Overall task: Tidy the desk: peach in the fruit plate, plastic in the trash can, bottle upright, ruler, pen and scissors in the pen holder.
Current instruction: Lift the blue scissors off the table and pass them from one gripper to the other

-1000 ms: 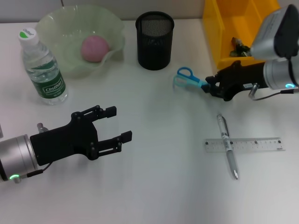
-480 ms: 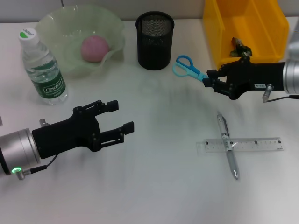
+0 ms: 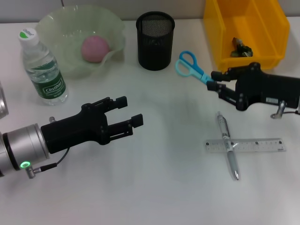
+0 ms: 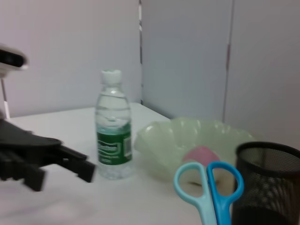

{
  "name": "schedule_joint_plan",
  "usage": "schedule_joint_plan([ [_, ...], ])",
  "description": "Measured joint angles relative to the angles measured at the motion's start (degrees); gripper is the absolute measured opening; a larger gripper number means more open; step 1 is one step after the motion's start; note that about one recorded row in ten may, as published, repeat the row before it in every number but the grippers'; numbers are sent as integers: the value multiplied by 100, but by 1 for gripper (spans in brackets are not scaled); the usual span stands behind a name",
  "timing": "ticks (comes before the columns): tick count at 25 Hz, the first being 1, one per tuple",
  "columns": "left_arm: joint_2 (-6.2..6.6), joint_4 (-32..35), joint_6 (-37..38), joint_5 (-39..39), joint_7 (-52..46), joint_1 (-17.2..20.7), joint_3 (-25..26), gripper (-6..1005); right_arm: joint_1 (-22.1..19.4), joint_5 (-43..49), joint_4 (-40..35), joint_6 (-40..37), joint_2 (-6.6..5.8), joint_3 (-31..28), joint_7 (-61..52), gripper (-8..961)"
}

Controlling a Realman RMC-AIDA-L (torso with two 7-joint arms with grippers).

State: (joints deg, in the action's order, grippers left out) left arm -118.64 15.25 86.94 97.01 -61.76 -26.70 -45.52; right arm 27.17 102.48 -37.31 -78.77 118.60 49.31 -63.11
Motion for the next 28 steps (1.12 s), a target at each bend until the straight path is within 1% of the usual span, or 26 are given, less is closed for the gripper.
schedule_joint_plan([
  [1,-1,0,-27,-3,-250,-51,-22,790,-43,-54,62,-54,15,0,194,192],
  [5,11,27,-39,-4,-710,-116,-52,788,-165,-125,248,-222,45,0,837,191],
  [17,26,104,-115,110,-2013,-319,-121,787,-302,-415,995,-363,68,-10,2849,187],
  [23,14,113,-143,119,-2332,-456,-336,787,-265,-531,1303,-378,80,38,3591,184],
  [28,9,119,-273,123,-2538,-535,-467,787,-214,-537,1449,-382,86,54,3866,183],
])
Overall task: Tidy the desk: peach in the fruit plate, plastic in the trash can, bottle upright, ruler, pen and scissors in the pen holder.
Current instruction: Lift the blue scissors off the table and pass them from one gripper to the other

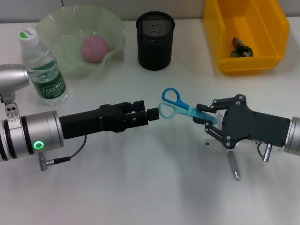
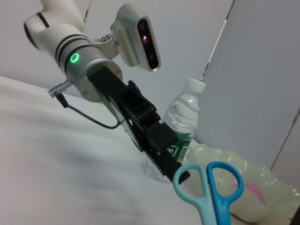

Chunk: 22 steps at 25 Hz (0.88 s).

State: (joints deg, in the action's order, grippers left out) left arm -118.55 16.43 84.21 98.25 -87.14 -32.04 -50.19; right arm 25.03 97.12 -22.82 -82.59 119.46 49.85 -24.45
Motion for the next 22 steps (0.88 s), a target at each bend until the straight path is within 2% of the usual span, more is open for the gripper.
schedule_joint_plan([
  [22,-36,-13,-297,1,-49,-206,-306,785,418,50,768,238,24,25,890,175],
])
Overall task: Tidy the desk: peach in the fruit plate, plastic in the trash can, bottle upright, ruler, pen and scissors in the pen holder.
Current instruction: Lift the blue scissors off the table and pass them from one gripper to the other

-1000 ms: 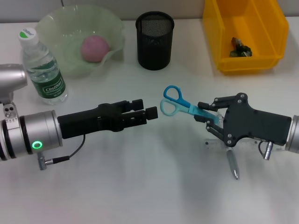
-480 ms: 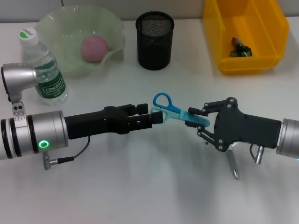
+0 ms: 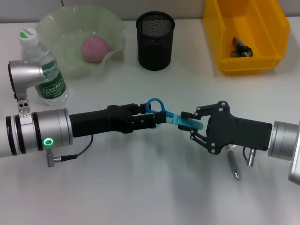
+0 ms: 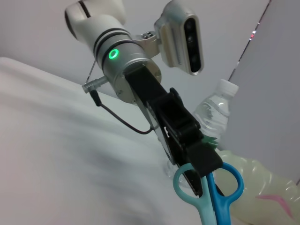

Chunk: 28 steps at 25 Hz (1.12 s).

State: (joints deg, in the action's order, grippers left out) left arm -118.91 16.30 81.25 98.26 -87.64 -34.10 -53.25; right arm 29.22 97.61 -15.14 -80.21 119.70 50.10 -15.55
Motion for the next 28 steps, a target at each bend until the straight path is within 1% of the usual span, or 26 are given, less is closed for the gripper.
schedule_joint_plan([
  [17,7,13,-13,0,-30,-78,-100,784,47,-40,100,122,5,-10,102,169],
  [24,8,13,-161,0,-66,-122,-205,779,56,-41,108,122,9,-35,112,166],
  [28,1,13,-213,0,-68,-136,-204,731,58,-41,111,122,9,-39,126,165],
])
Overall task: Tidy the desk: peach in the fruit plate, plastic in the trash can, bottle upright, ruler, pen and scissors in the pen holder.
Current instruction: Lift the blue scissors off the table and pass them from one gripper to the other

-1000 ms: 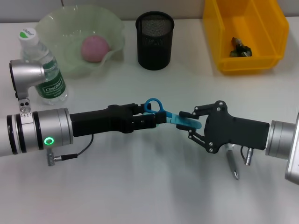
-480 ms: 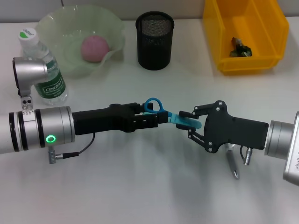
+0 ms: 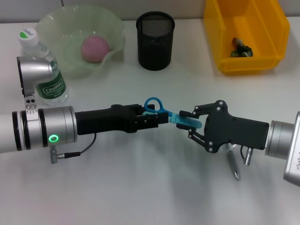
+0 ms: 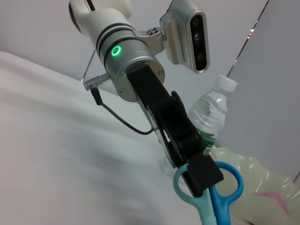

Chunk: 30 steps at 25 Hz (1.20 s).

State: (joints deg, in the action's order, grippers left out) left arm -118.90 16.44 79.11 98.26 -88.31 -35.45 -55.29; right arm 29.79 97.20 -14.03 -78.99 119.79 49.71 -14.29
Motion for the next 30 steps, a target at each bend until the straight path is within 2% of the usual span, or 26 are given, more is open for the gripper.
schedule_joint_plan([
  [12,-1,0,-65,0,-61,-14,-58,593,26,-60,76,1,0,-24,133,161],
  [17,-1,0,-79,0,-82,-56,-113,587,33,-62,75,4,0,-24,137,159],
  [19,-1,1,-81,-1,-82,-58,-113,449,34,-62,75,5,-1,-27,137,158],
  [25,-1,0,-89,-30,-82,-66,-107,256,35,-62,75,56,0,-21,138,156],
  [30,-1,0,-105,-30,-92,-111,-114,202,36,-62,75,69,0,-33,138,154],
])
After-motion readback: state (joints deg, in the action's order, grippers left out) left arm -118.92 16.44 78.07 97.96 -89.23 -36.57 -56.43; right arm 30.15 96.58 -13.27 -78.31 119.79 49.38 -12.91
